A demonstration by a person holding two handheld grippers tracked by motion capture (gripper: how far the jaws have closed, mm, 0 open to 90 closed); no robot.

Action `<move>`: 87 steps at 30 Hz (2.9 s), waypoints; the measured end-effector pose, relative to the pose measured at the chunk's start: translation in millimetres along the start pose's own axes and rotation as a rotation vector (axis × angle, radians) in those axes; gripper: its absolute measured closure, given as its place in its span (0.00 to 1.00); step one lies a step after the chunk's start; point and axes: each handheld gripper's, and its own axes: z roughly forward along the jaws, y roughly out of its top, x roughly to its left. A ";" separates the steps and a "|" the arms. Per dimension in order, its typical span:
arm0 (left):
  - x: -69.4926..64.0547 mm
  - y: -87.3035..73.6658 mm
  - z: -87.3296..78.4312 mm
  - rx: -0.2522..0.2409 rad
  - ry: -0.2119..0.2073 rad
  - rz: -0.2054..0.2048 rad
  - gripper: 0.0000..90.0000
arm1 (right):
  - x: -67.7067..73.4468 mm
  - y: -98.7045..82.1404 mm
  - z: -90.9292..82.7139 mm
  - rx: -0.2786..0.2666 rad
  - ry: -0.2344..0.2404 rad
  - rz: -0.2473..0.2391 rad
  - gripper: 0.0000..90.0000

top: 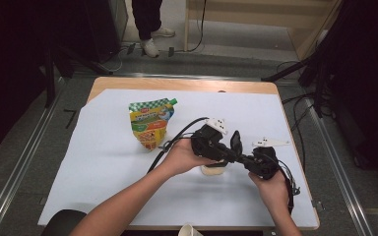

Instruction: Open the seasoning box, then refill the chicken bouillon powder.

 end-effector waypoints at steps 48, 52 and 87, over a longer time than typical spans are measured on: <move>14.9 -61.0 -104.7 -0.054 0.124 -0.159 0.48 | 118.6 -9.2 17.0 -0.021 0.330 -0.258 0.57; 16.0 -65.4 -114.2 -0.057 0.142 -0.170 0.48 | 122.4 -6.2 21.5 -0.011 0.337 -0.275 0.56; 20.9 -106.6 -192.4 -0.075 0.242 -0.238 0.51 | 139.3 -2.3 44.4 0.043 0.364 -0.329 0.51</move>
